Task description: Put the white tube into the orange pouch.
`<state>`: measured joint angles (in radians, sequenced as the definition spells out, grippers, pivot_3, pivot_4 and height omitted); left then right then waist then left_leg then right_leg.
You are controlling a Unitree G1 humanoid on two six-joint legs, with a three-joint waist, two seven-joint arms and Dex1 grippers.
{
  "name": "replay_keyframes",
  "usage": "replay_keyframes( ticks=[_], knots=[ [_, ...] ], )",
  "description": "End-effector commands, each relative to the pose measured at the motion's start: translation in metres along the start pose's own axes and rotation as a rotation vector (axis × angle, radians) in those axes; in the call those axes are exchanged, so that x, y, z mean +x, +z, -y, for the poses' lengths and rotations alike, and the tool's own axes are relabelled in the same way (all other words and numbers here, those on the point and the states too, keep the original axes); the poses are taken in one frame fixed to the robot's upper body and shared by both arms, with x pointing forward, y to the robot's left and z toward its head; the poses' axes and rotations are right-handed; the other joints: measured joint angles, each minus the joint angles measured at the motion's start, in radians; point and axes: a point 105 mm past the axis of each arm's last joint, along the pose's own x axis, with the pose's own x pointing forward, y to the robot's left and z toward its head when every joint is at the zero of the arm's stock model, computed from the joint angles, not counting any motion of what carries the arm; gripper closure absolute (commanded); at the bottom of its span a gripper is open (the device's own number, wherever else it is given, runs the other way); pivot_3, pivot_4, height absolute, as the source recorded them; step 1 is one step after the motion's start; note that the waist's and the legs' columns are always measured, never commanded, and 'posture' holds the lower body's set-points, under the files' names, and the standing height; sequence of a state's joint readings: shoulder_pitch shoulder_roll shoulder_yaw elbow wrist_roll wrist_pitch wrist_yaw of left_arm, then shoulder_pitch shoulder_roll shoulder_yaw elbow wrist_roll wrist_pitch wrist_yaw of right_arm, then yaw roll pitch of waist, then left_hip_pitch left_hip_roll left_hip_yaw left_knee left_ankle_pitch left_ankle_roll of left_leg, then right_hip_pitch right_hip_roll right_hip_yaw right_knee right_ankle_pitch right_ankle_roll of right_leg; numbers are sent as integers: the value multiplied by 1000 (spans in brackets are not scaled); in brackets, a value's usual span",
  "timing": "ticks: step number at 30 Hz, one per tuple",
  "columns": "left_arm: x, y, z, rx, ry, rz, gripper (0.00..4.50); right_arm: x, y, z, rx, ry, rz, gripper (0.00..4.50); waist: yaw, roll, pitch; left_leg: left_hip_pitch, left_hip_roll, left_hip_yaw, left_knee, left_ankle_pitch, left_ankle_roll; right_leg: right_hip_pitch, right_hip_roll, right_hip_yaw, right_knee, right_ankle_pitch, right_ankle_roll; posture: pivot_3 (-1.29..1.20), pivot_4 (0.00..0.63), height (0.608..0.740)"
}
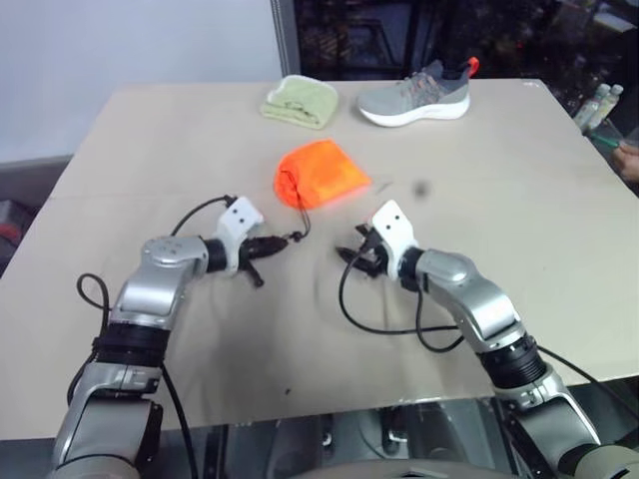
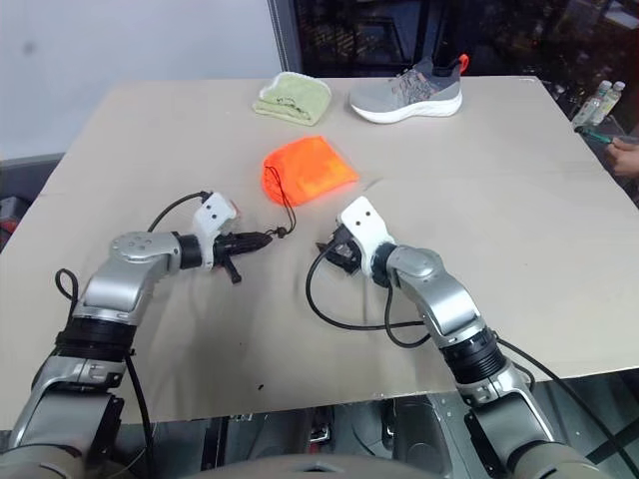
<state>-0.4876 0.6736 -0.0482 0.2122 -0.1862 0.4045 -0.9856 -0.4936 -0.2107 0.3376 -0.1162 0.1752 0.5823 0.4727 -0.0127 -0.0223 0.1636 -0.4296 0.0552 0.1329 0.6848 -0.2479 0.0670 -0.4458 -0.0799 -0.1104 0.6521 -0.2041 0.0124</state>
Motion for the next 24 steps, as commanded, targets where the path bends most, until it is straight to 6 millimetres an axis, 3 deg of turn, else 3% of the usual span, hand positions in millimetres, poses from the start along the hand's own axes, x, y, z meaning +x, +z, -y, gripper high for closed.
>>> replay_keyframes(
  ticks=[1,8,12,24],
  knots=[
    [-8,25,-3,-21,-27,107,4433,-1,27,0,-122,7,98,1465,-1,0,0,0,0,0,0,0,0,0,0,0,0,0,0,0,150,740],
    [-32,53,10,-168,-170,233,4433,11,49,-12,-359,83,176,1465,-7,0,0,0,1,0,0,0,-1,-1,1,1,1,0,0,0,150,740],
    [-38,58,12,-184,-186,232,4433,22,54,-19,-519,157,184,1465,-6,0,0,1,0,0,0,0,-1,-1,0,1,1,0,0,0,150,740],
    [-48,74,20,-183,-203,258,4433,54,56,-32,-540,246,213,1465,-6,0,0,0,0,0,0,1,-1,-1,1,1,1,0,0,0,150,740]
  ],
)
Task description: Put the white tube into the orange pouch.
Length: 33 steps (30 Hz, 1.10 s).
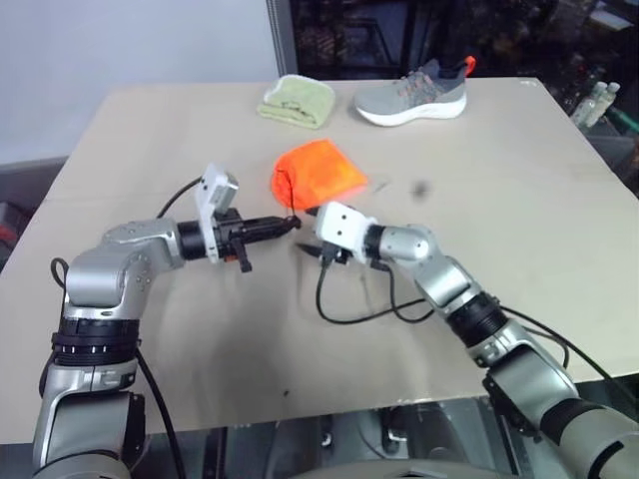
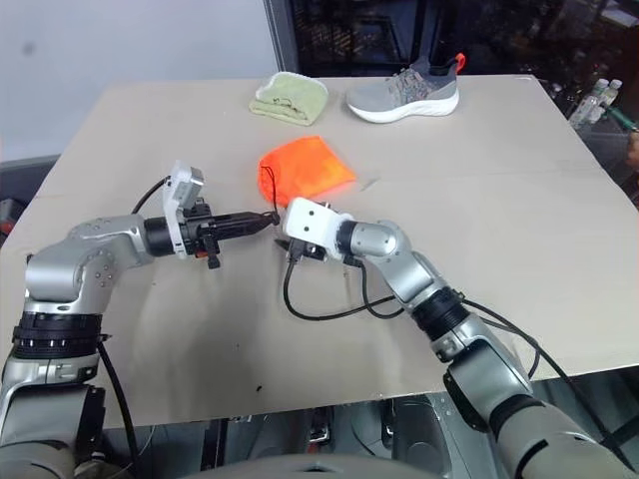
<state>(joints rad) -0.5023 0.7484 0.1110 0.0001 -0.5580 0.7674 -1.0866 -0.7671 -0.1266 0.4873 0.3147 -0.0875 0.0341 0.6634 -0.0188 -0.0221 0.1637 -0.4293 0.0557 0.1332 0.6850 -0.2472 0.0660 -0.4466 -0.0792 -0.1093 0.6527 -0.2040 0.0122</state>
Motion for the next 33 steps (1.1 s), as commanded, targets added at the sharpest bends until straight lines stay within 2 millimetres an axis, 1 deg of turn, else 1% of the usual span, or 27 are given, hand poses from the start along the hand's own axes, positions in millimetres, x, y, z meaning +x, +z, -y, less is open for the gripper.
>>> replay_keyframes(
  ticks=[1,3,8,20,23,24,25,33],
  knots=[
    [-7,18,8,49,-6,36,4433,7,20,10,-37,-41,77,1465,0,0,0,0,0,0,0,0,0,0,0,0,0,0,0,0,150,740],
    [-7,19,10,50,-9,36,4433,9,21,15,-26,-71,84,1465,-1,0,0,0,0,0,0,0,0,0,0,0,0,0,0,0,150,740],
    [-7,21,11,48,-1,41,4433,10,27,16,8,-80,123,1465,1,0,0,0,0,0,0,0,-1,0,0,0,0,0,0,0,150,740],
    [-4,25,11,44,6,49,4433,-1,33,16,59,-73,148,1465,0,0,0,0,0,0,0,0,-1,0,0,0,0,0,0,0,150,740],
    [-3,26,12,43,4,53,4500,-1,33,15,70,-71,148,2295,0,0,0,0,0,0,0,0,-1,0,0,0,0,0,0,0,150,740],
    [-3,26,12,43,2,54,4500,-1,34,15,73,-72,148,2797,0,0,0,0,0,0,0,0,-1,0,0,0,0,0,0,0,150,740],
    [-3,27,13,43,0,55,4500,0,33,15,75,-72,147,3208,0,0,0,0,0,0,0,0,-1,0,0,0,0,0,0,0,150,740],
    [-3,29,17,42,-9,61,4500,1,29,17,77,-86,128,3208,0,0,0,0,0,0,0,0,-1,0,0,0,0,0,0,0,150,740]
  ],
)
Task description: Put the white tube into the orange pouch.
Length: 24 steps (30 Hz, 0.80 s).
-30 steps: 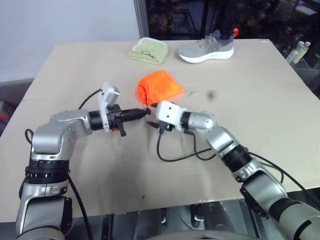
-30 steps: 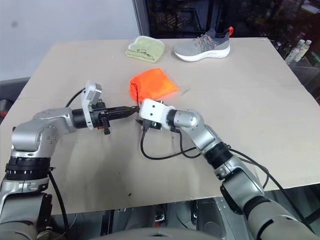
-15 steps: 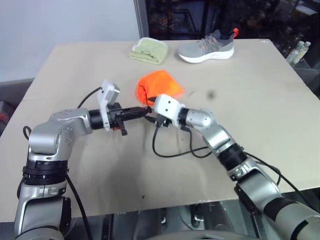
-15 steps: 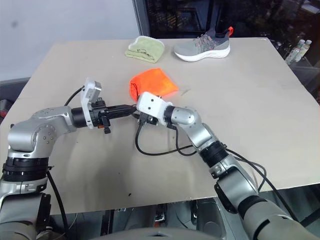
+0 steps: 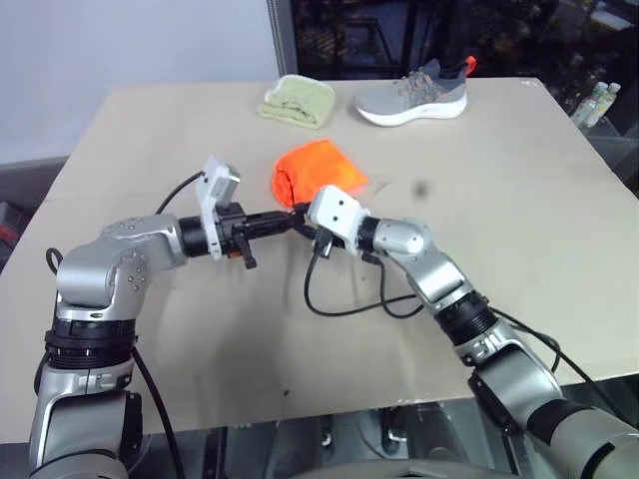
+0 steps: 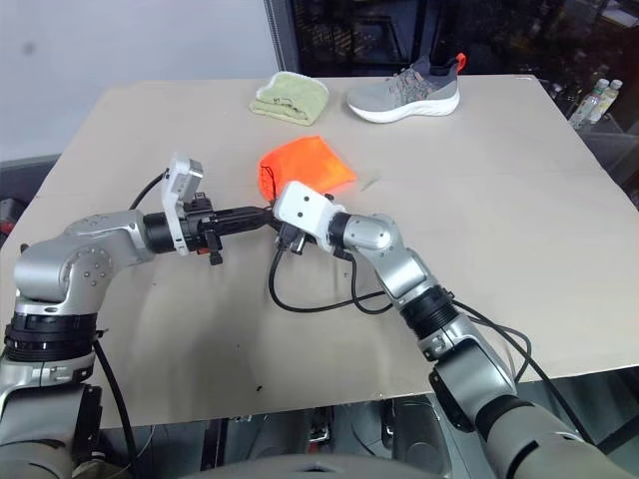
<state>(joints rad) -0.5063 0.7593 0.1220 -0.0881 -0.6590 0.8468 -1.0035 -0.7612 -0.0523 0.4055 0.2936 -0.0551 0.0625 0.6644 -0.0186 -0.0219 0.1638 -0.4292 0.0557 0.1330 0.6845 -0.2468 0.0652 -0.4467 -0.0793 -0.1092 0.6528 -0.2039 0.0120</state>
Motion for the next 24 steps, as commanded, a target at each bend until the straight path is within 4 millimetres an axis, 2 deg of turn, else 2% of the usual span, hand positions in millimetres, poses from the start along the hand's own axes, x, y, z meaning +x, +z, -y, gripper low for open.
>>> replay_keyframes(
  ticks=[1,10,11,13,21,24],
  knots=[
    [-6,16,5,54,1,32,4500,-1,11,8,-14,-31,36,3208,0,0,0,0,0,0,0,0,0,0,0,0,0,0,0,0,150,740],
    [-6,16,5,52,1,35,4500,-4,9,10,-5,-38,26,3208,0,0,0,0,0,0,0,0,0,0,0,0,0,0,0,0,150,740],
    [-6,16,5,52,1,35,4500,-4,9,10,-4,-39,26,3758,0,0,0,0,0,0,0,0,0,0,0,0,0,0,0,0,150,740],
    [-6,16,5,51,-1,35,4500,-4,9,11,-3,-40,28,4280,0,0,0,0,0,0,0,0,0,0,0,0,0,0,0,0,150,740],
    [-7,18,6,59,-8,39,4500,-4,13,13,2,-51,43,4284,0,0,0,0,0,0,0,0,0,0,0,0,0,0,0,0,150,740],
    [-2,35,18,89,-58,77,4500,-4,11,17,11,-75,36,4284,1,0,0,0,0,0,0,0,0,0,0,0,0,0,0,0,150,740]
  ],
)
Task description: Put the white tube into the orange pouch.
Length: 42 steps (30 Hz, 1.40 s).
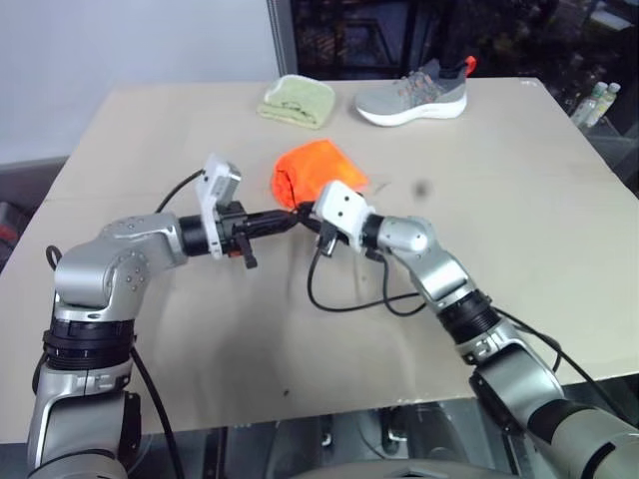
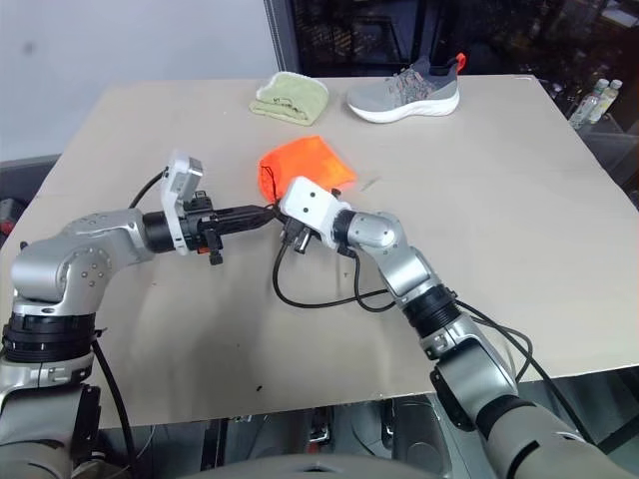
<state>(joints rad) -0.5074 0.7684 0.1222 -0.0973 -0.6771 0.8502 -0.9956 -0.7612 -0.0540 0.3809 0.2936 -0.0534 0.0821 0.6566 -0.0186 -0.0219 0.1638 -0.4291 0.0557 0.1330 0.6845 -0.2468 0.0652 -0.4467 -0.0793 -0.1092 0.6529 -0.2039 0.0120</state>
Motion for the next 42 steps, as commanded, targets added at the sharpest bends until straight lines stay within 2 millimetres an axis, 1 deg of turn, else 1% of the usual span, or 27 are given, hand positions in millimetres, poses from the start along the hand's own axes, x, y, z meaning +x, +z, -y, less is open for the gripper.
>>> replay_keyframes(
  ticks=[1,3,6,9,11,15,18,21,24,28,31,32,33,35,36,37,38,39,40,41,42],
  knots=[
    [1,39,21,95,-75,86,4500,0,12,12,-7,-52,43,4284,2,0,0,0,0,0,0,0,0,0,0,0,0,0,0,0,150,740],
    [5,55,34,112,-138,115,4500,0,9,17,-1,-77,33,4284,4,0,0,-1,0,-1,0,0,0,0,0,-1,0,0,0,0,150,740],
    [6,77,53,122,-233,151,4500,0,6,26,20,-117,24,4284,2,0,0,0,-1,0,0,0,0,0,-1,0,0,0,0,0,150,740],
    [4,99,62,122,-279,195,4500,-2,1,36,28,-152,13,4284,-3,0,0,1,0,0,0,0,0,0,0,1,0,0,0,0,150,740],
    [3,113,62,113,-278,245,4500,-2,0,42,33,-175,9,4284,1,0,0,1,0,-1,-1,0,-1,0,1,0,0,0,0,0,150,740],
    [-4,152,61,84,-287,384,4500,-2,-11,53,45,-227,-34,4284,0,0,0,0,-1,-1,0,1,-1,0,0,0,0,0,0,0,150,740],
    [-11,176,54,53,-269,474,4500,-2,-17,61,53,-268,-55,4284,-1,0,0,0,-1,-2,0,1,-1,1,0,0,1,0,0,0,150,740],
    [-13,190,47,35,-243,530,4500,-5,-23,68,49,-306,-78,4284,-3,0,0,1,-1,-1,-1,1,-1,0,0,0,0,0,0,0,150,740],
    [-11,196,39,42,-205,554,4500,-11,-32,74,43,-342,-116,4285,-5,0,0,0,-1,-1,-1,1,-1,0,0,0,0,0,0,0,150,740],
    [-8,193,31,41,-165,556,4500,-19,-41,75,26,-355,-148,4285,-7,0,0,0,-1,-1,-1,1,-1,0,0,0,0,0,0,0,150,740],
    [1,179,34,36,-181,508,4500,-33,-49,67,32,-302,-174,4285,-7,0,0,0,-1,-1,-1,1,-1,0,0,0,0,0,0,0,150,740],
    [5,170,36,36,-189,478,4500,-39,-49,65,35,-294,-172,3785,-7,0,0,0,-1,-1,-1,1,-1,0,0,0,0,0,0,0,150,740],
    [9,162,38,42,-190,454,4500,-45,-48,63,34,-288,-171,3485,-8,0,0,0,-1,-1,-1,1,-1,1,0,0,0,0,0,0,150,740],
    [15,145,40,40,-185,414,4500,-58,-49,52,17,-250,-192,2682,-6,0,0,0,-1,-1,-2,1,-1,1,-1,1,0,0,0,0,150,740],
    [17,138,40,38,-176,399,4500,-65,-49,46,16,-233,-202,2023,-6,0,0,0,-1,-1,-2,1,-1,1,-1,1,-1,0,0,0,150,740],
    [20,124,38,61,-144,361,4500,-74,-49,40,23,-224,-208,1842,-7,0,0,0,-1,-1,-2,1,-1,0,0,1,-1,0,0,0,150,740],
    [22,111,36,77,-122,325,4500,-82,-48,35,35,-215,-211,1269,-7,0,1,-1,-1,-1,-1,1,-1,0,0,1,-1,0,0,0,150,740],
    [22,95,33,78,-95,287,4500,-93,-46,29,47,-205,-219,861,-8,0,1,1,-1,-1,-2,1,-1,1,0,1,0,0,0,0,150,740],
    [19,77,27,72,-54,245,4500,-107,-46,23,56,-202,-233,861,-11,2,0,1,-1,0,-2,1,-1,1,0,2,0,0,0,0,150,740],
    [14,62,25,61,-39,214,3919,-118,-45,18,59,-202,-249,804,-14,2,0,3,-1,0,-3,1,-1,1,0,3,0,0,0,0,150,740],
    [7,47,23,53,-14,179,3704,-132,-45,13,61,-207,-270,804,-15,2,0,5,-1,1,-4,1,-1,2,0,4,0,0,0,0,150,740]
  ],
)
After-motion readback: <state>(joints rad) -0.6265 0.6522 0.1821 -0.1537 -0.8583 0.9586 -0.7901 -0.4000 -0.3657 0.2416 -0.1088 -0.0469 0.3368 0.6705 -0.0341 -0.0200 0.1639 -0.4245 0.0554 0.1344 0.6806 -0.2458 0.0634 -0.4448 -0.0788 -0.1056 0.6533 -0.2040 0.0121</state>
